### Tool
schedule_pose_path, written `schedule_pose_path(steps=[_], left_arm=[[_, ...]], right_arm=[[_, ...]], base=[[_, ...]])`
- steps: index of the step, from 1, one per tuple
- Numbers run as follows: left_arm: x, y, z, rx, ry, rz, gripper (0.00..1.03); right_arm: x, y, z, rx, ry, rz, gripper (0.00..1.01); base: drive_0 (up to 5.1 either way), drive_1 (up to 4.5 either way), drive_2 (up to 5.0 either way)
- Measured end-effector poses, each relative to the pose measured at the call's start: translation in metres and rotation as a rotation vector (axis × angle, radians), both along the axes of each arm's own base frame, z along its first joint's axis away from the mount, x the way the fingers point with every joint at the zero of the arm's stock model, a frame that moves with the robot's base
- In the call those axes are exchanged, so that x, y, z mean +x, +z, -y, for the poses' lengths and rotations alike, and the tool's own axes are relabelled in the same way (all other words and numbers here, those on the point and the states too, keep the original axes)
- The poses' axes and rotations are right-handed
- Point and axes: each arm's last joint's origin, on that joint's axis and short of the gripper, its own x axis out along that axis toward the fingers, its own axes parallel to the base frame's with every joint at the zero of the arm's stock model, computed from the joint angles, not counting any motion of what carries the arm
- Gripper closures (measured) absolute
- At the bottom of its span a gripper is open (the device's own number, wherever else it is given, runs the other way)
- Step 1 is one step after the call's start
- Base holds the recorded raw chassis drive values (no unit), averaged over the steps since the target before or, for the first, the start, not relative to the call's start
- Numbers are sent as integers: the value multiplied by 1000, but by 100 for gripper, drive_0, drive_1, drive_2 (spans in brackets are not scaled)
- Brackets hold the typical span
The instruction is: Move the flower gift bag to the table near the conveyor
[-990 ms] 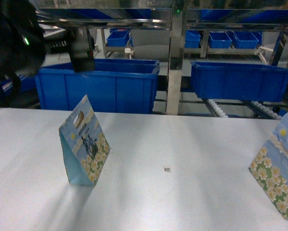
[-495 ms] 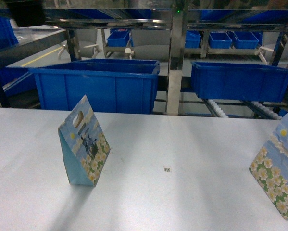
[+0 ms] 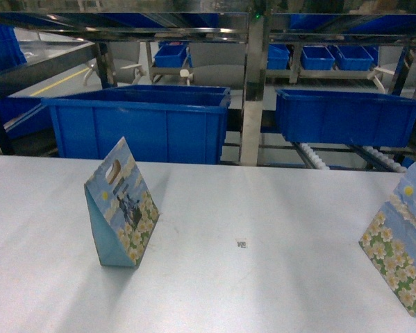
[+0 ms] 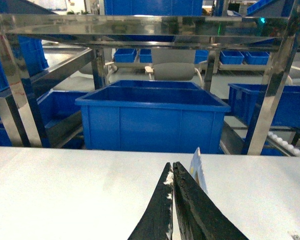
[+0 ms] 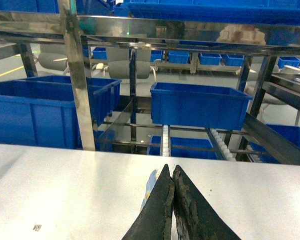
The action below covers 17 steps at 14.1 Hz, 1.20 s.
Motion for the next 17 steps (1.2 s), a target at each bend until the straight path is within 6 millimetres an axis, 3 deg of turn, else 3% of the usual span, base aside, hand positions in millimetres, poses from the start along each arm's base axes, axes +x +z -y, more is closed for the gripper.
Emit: schedule_pose_path(steps=[5, 12, 17], left_arm=[[-27, -11, -16, 0, 6, -3, 101], [-53, -27, -16, 1, -3, -16, 101], [-68, -21, -16, 1, -3, 16, 101]], right_arm=[[-25, -13, 0, 0, -1, -2, 99], [-48, -26, 0, 0, -1, 26, 99], [-62, -26, 0, -1, -1, 16, 99]], base=[[0, 0, 0], [0, 0, 0], [0, 0, 0]])
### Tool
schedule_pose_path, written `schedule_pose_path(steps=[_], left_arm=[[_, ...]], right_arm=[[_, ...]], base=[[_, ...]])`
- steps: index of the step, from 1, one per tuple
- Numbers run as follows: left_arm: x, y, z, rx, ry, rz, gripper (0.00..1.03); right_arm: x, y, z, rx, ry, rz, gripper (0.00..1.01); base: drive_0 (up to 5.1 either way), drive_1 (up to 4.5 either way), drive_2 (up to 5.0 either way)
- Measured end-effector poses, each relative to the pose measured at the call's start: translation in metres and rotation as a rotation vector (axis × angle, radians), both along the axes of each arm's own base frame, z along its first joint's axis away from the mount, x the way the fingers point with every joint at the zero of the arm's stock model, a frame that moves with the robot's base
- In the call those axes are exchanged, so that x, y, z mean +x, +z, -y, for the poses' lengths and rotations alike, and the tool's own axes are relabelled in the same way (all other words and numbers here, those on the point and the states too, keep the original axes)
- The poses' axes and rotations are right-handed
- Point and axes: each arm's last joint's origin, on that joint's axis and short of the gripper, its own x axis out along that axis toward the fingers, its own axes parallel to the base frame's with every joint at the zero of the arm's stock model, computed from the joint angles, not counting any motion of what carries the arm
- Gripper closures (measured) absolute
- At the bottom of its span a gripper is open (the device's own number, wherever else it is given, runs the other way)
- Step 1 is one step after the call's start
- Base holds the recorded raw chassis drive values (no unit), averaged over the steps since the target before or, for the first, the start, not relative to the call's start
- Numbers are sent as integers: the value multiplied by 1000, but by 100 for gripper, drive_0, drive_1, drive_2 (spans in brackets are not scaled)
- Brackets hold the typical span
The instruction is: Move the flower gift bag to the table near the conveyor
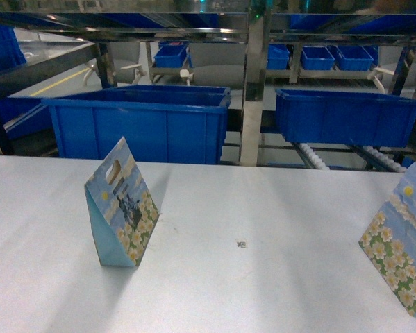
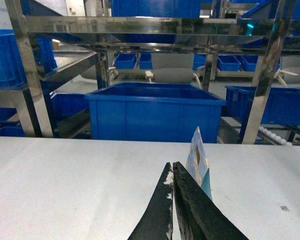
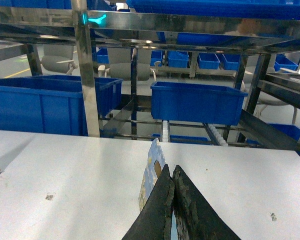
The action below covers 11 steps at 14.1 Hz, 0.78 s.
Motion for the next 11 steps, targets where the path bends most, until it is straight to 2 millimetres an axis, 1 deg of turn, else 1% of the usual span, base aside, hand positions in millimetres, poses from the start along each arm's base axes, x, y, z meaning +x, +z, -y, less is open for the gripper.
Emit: schedule_pose_path(steps=[5, 9, 10, 11], left_arm=[[-11, 1, 0, 0, 0, 8, 101], [-16, 1, 0, 0, 0, 7, 101], [-17, 1, 0, 0, 0, 8, 101], [-23, -4, 0, 0, 2, -31, 101]], right_arm=[[-10, 1, 0, -2, 0, 7, 99], [-15, 0, 0, -2, 0, 5, 99], [-19, -3, 0, -2, 0, -24, 99], [-26, -3, 0, -2, 0, -5, 99]], base=[[0, 0, 0], [0, 0, 0], [0, 0, 0], [0, 0, 0]])
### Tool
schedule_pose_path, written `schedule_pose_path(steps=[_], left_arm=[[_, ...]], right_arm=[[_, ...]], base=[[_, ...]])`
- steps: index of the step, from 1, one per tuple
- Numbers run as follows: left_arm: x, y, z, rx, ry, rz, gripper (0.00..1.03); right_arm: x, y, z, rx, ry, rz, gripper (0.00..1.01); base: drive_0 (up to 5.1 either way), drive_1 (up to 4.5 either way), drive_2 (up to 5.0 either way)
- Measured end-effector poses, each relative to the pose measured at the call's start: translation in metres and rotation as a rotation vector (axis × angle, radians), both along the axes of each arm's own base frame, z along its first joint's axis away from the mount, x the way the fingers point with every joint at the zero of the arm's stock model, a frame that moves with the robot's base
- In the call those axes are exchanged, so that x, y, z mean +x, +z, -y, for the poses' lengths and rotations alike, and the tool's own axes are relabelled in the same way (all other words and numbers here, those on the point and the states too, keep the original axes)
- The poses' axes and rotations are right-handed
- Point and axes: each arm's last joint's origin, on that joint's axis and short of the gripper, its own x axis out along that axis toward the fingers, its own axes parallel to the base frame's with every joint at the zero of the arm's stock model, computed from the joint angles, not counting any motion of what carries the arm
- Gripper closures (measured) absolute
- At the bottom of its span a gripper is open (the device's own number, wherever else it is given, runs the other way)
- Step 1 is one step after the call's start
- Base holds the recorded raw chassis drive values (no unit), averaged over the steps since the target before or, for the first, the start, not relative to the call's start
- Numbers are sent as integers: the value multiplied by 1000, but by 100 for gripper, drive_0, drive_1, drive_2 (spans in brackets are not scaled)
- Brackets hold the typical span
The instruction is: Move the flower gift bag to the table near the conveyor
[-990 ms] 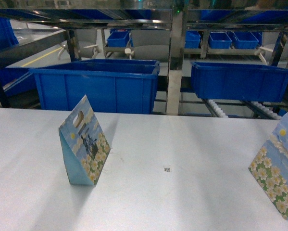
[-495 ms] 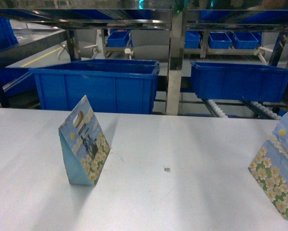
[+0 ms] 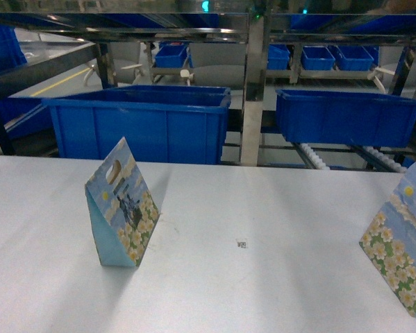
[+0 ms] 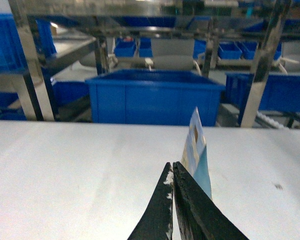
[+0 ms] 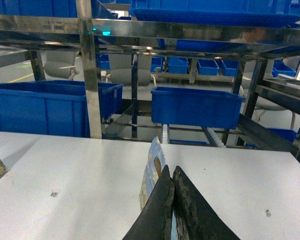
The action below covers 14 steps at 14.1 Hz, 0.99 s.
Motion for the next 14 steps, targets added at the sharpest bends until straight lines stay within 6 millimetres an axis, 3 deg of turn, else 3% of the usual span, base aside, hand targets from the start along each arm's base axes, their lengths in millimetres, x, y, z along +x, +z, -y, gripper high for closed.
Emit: schedule_pose_path(steps=[6, 7, 14], left_arm=[[-5, 1, 0, 0, -2, 23, 101], [-5, 1, 0, 0, -2, 24, 96], [-5, 1, 0, 1, -2, 23, 3]], right_arm=[[0, 0, 0, 0, -1, 2, 99], [0, 0, 0, -1, -1, 1, 97], [0, 0, 0, 0, -1, 2, 2]], base=[[0, 0, 0], [0, 0, 0], [0, 0, 0]])
